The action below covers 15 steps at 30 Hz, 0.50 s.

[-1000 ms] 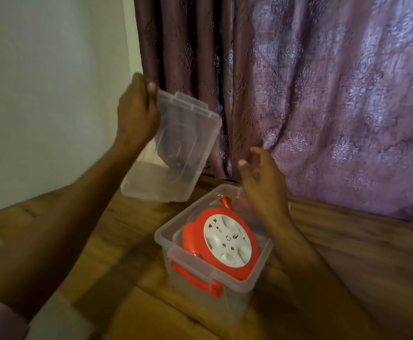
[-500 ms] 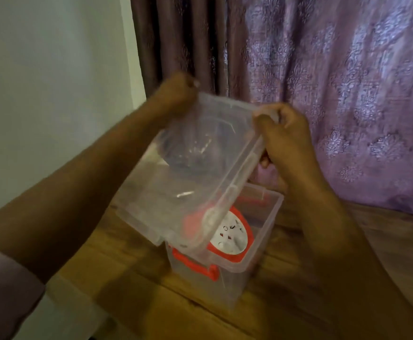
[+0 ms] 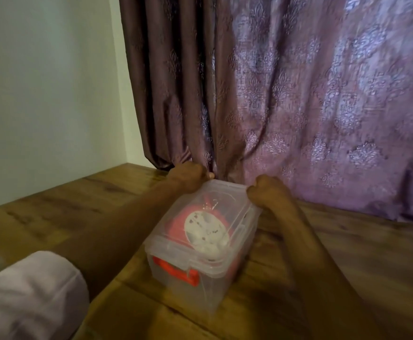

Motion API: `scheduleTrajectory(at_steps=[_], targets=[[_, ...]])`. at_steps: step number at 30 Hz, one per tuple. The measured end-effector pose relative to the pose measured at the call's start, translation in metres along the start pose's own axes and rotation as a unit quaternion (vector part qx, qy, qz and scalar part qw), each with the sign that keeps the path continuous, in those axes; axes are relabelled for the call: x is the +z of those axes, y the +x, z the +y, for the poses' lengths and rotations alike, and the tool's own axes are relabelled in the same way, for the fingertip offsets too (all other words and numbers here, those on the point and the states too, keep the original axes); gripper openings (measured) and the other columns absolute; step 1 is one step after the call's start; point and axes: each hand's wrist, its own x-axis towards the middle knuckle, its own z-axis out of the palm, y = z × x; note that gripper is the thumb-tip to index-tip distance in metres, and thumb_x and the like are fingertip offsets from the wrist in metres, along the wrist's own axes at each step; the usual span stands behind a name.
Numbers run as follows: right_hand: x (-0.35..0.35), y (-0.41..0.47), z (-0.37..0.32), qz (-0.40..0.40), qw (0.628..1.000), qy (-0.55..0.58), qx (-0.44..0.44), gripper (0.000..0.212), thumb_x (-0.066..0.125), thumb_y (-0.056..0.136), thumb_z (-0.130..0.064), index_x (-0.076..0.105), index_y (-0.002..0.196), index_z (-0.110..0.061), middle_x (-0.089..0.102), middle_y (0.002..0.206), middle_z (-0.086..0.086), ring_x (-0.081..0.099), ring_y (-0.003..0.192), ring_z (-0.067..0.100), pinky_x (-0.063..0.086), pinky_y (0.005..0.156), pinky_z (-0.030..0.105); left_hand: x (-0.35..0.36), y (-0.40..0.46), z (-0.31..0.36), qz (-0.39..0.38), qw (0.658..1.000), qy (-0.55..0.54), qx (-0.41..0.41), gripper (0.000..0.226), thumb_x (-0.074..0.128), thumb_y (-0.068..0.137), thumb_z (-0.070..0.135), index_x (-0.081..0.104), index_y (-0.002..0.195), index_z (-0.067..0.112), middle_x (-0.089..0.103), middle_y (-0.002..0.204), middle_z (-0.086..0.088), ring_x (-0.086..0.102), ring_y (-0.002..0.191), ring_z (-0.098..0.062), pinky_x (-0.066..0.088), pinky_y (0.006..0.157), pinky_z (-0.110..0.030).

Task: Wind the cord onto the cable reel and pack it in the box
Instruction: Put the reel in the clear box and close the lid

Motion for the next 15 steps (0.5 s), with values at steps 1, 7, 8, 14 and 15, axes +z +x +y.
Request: scheduleTrajectory(at_steps=[1, 7, 8, 14, 15], targets=[[0.001, 0.0, 0.0, -0.007, 1.0, -0.004, 0.002, 0.039, 0.045, 0.094, -0.029, 0.051, 0.125, -0.006, 0.051, 0.132, 0.023, 0.052, 0.117, 0.037, 0.043, 0.092, 0.035, 0.001, 0.001, 0.0, 0.002, 1.0, 0.006, 0.005, 0.049, 0.038, 0.105, 0.047, 0.064, 0.127, 0.013, 0.062, 0.132, -0.021, 0.058, 0.121, -0.038, 0.044, 0.099, -0.043], [-0.001, -0.002, -0.002, -0.028, 1.0, -0.004, -0.002, 0.038, 0.04, 0.096, -0.025, 0.045, 0.129, -0.007, 0.048, 0.131, 0.024, 0.055, 0.109, 0.038, 0.052, 0.081, 0.038, 0.003, 0.001, 0.001, -0.012, 1.0, 0.004, 0.028, 0.054, 0.039, 0.105, 0.048, 0.065, 0.111, 0.001, 0.065, 0.121, -0.028, 0.061, 0.115, -0.041, 0.044, 0.097, -0.04], [-0.002, -0.002, -0.002, -0.033, 0.999, -0.003, -0.006, 0.036, 0.04, 0.097, -0.023, 0.046, 0.128, -0.006, 0.048, 0.131, 0.023, 0.057, 0.103, 0.035, 0.051, 0.073, 0.033, 0.003, 0.001, 0.001, -0.018, 0.999, -0.001, 0.029, 0.054, 0.038, 0.105, 0.048, 0.064, 0.111, 0.0, 0.065, 0.121, -0.028, 0.061, 0.115, -0.041, 0.044, 0.097, -0.039], [-0.003, -0.001, 0.0, -0.039, 0.998, -0.037, -0.014, 0.03, 0.045, 0.096, -0.007, 0.047, 0.125, -0.004, 0.05, 0.129, 0.02, 0.055, 0.098, 0.027, 0.04, 0.061, 0.026, 0.009, 0.004, 0.01, -0.085, 0.996, 0.009, 0.014, 0.057, 0.027, 0.107, 0.045, 0.05, 0.139, 0.005, 0.053, 0.144, -0.023, 0.051, 0.131, -0.038, 0.038, 0.111, -0.043], [0.0, -0.002, -0.001, -0.032, 0.998, -0.045, -0.01, 0.032, 0.045, 0.095, -0.007, 0.046, 0.126, -0.003, 0.05, 0.13, 0.021, 0.053, 0.109, 0.031, 0.042, 0.069, 0.027, 0.011, 0.003, 0.01, -0.086, 0.996, 0.013, 0.013, 0.057, 0.026, 0.108, 0.045, 0.048, 0.142, 0.005, 0.05, 0.147, -0.023, 0.049, 0.133, -0.038, 0.037, 0.112, -0.044]])
